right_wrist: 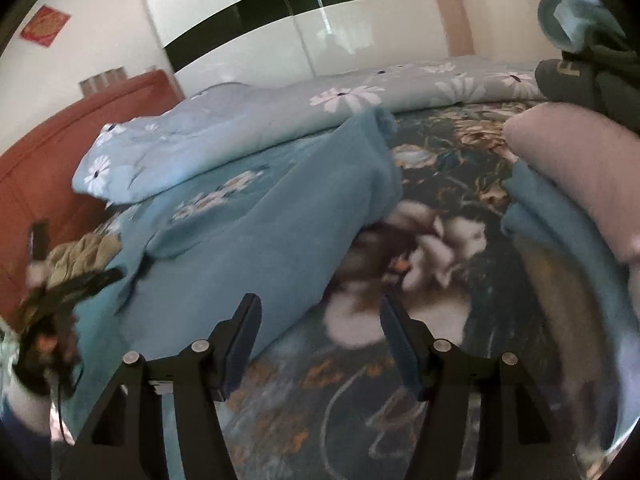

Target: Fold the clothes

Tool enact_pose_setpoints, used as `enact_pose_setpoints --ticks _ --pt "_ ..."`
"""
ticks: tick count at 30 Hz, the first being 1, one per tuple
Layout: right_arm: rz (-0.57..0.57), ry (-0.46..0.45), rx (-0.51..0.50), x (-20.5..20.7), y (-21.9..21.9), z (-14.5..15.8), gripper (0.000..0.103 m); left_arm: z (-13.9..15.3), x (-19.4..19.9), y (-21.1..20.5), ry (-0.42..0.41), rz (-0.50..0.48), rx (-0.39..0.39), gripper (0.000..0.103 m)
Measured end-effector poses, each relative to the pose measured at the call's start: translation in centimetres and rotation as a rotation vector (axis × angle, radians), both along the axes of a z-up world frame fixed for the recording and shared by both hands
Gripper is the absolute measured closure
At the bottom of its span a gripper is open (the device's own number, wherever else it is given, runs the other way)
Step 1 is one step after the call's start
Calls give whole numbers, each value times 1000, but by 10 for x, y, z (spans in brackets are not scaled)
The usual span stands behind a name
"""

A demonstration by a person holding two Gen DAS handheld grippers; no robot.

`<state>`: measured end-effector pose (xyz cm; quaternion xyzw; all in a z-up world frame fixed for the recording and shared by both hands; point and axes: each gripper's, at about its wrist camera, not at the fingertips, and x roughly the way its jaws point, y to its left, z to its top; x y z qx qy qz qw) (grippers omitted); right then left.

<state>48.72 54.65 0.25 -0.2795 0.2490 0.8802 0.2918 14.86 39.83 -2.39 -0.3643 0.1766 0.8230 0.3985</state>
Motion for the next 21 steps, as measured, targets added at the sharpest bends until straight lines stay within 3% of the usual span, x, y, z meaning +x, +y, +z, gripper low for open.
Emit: enact_pose_setpoints --ticks 4,6,7,9,11,17,21 --pt "-11 20 -35 15 -8 -11 39 -17 -15 19 10 50 -79 31" --pt "-21 23 -66 21 -9 -19 39 -24 -21 22 7 74 -113 54" --pt "-23 23 -82 23 -8 -23 39 -25 -24 19 2 91 -109 60" --pt "-24 20 -111 25 -7 -31 39 -21 -31 6 -17 137 -61 85" --pt "-26 21 -126 27 -7 -36 38 -18 -38 -8 -36 183 -13 94" --pt "-34 33 -114 29 -9 -38 38 -2 -51 -90 -124 342 195 95" --pt "-51 43 -113 29 -11 -39 38 -13 -43 -152 -196 439 280 95"
